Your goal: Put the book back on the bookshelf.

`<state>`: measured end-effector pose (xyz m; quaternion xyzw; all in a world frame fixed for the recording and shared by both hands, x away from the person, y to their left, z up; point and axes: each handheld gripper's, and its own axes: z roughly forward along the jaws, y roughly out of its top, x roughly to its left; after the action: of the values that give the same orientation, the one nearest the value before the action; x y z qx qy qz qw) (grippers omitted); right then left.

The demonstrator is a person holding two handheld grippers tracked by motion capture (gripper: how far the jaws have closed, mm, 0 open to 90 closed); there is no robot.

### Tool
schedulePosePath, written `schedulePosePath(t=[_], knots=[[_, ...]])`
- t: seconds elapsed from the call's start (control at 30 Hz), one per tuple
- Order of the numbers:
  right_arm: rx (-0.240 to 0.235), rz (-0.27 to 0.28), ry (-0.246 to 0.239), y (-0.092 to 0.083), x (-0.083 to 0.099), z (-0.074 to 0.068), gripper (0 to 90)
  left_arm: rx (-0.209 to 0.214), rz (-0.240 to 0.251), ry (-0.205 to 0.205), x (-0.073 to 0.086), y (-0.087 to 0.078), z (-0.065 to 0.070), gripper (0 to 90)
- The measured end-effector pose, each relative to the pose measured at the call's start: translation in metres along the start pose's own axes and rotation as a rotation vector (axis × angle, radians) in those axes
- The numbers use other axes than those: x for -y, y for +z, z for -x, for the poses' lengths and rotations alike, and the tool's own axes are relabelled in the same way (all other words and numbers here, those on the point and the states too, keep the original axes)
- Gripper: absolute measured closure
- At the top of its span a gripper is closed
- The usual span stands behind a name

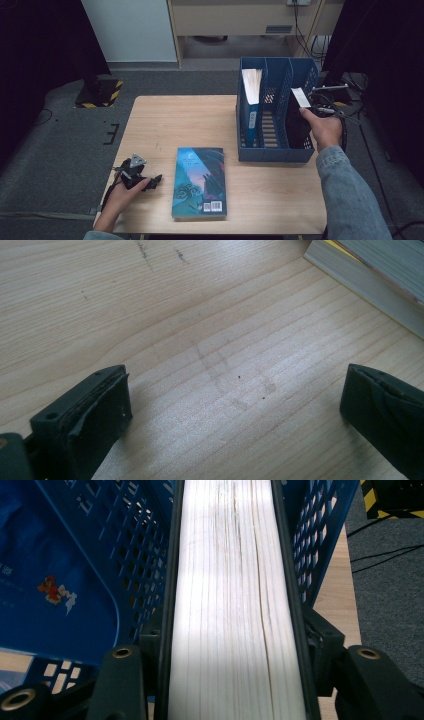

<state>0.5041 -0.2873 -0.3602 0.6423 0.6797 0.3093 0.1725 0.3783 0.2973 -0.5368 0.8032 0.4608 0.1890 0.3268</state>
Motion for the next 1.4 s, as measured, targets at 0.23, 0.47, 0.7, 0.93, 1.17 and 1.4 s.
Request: schedulePosePath(t=[0.23, 0.47, 0.7, 0.93, 1.17, 1.4], knots=[[0.045, -0.018, -0.050, 0.001, -0.003, -0.003, 50.3, 0.001, -0.001, 0.001, 0.000, 0.000, 0.000, 0.0], [0.061, 0.001, -0.026, 0.000, -0.006, 0.003, 52.8, 0.000, 0.000, 0.001, 0.000, 0.000, 0.000, 0.0], [0.052, 0.021, 0.002, 0.000, -0.013, 0.008, 53.1, 0.002, 0.000, 0.003, 0.000, 0.000, 0.000, 0.0], [0.058, 0.044, 0.017, 0.000, -0.021, 0.018, 53.1, 0.003, -0.001, 0.002, -0.001, 0.001, 0.000, 0.0], [0.060, 0.088, 0.005, 0.005, -0.026, 0.021, 53.1, 0.003, -0.003, 0.003, -0.001, 0.000, 0.000, 0.0], [0.055, 0.098, 0.014, 0.014, -0.035, 0.018, 53.0, 0.002, -0.003, 0.002, -0.001, 0.000, 0.000, 0.0]])
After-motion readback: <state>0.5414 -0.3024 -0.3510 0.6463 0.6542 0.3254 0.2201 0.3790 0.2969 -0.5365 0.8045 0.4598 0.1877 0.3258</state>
